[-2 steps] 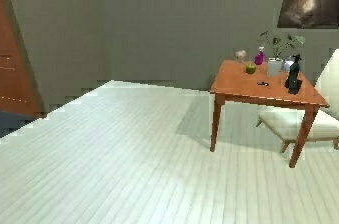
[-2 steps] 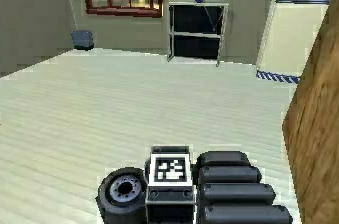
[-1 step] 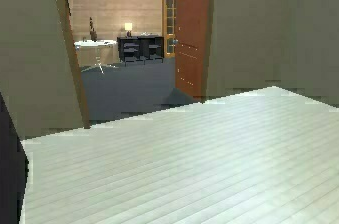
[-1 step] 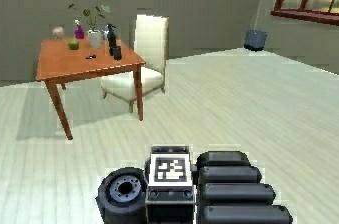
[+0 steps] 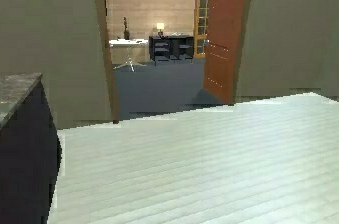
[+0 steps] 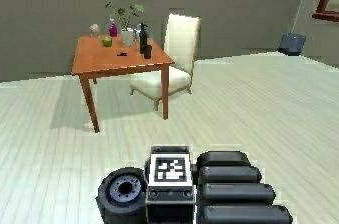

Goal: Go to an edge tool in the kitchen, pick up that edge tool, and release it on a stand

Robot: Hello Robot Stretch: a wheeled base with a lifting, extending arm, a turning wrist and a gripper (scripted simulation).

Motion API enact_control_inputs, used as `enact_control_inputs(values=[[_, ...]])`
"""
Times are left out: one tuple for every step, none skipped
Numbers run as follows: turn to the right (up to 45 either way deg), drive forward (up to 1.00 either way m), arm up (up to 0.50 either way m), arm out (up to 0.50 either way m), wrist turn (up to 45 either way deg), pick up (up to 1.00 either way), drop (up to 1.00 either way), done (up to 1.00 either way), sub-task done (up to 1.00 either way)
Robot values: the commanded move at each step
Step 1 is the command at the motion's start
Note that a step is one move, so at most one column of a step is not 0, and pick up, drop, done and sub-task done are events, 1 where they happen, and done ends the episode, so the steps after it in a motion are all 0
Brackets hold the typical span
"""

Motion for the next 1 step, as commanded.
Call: enact_control_inputs(values=[[0.0, 1.0, 0.0, 0.0, 0.0, 0.0, 0.0, 0.0, 0.0]])
